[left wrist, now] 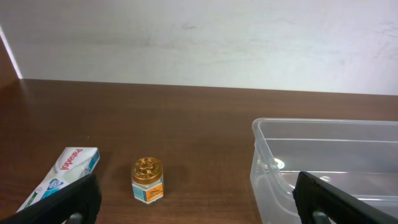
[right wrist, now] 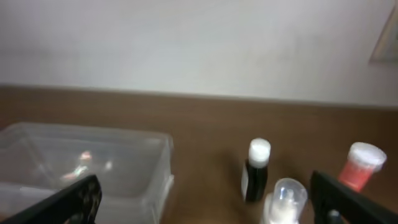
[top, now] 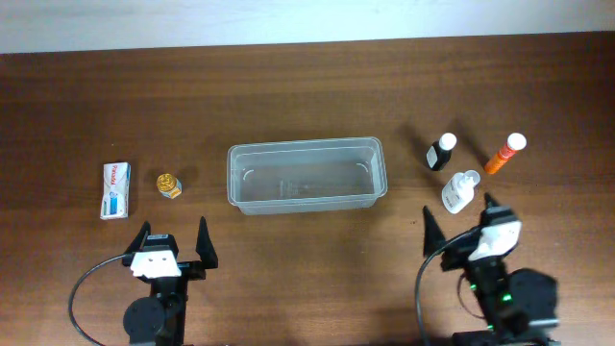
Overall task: Pack container
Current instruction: 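Move right gripper over white lotion bottle and grasp it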
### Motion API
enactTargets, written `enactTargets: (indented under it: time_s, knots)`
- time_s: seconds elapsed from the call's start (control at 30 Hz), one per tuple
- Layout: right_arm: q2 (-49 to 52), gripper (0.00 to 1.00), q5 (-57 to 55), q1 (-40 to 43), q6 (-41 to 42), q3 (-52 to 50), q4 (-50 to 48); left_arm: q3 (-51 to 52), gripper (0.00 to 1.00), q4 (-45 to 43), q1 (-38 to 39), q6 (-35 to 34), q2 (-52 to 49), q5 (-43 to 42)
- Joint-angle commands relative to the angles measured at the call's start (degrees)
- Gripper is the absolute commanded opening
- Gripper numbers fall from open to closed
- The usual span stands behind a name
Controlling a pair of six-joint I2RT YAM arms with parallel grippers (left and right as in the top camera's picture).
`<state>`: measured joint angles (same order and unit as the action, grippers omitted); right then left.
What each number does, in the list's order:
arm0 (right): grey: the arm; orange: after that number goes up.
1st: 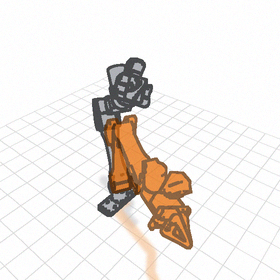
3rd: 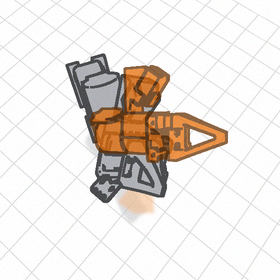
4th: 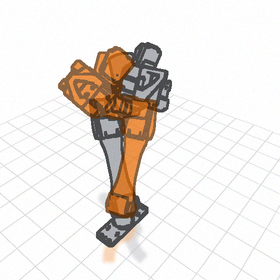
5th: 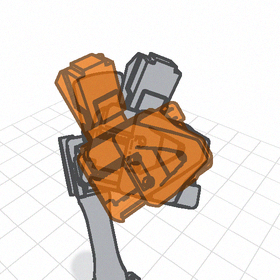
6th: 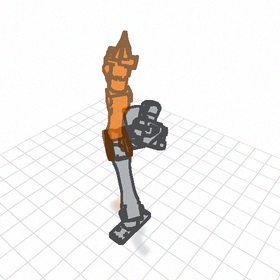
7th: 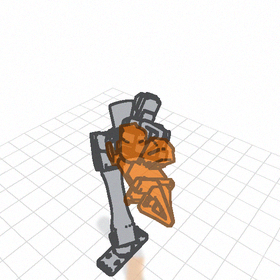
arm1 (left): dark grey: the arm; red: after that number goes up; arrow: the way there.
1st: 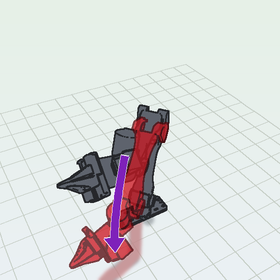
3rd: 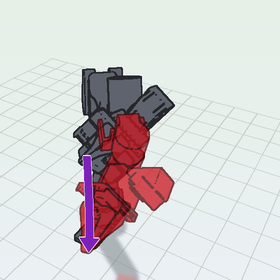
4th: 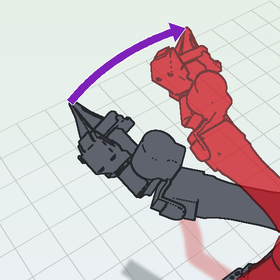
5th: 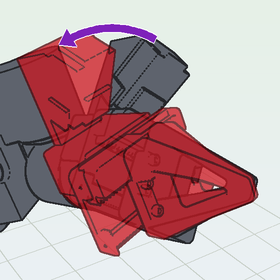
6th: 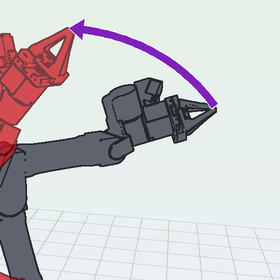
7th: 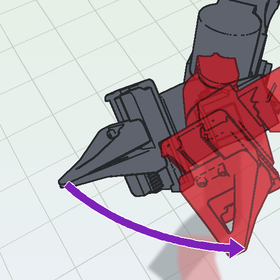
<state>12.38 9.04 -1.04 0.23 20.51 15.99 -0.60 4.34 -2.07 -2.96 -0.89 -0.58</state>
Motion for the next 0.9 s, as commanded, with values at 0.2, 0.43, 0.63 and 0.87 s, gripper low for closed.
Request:
enactTargets:
  time_s: [0.2,0.43,0.63,0.87]
  knots:
    - [34.7,0.98,1.0,0.4,0.4,40.1,23.4,0.1,0.99,0.4,-0.3,0.7,0.5,0.4]
    - [56.0,0.98,0.3,0.4,0.4,67.3,43.0,0.1,0.99,0.4,-0.3,0.7,0.5,0.4]
    - [64.6,0.98,-2.6,2.9,-1.5,76.0,50.9,0.1,0.99,0.4,-0.3,0.7,0.5,0.4]
    - [72.2,0.98,-1.3,6.9,-6.1,76.0,58.5,0.1,0.99,0.4,-0.3,0.7,0.5,0.4]
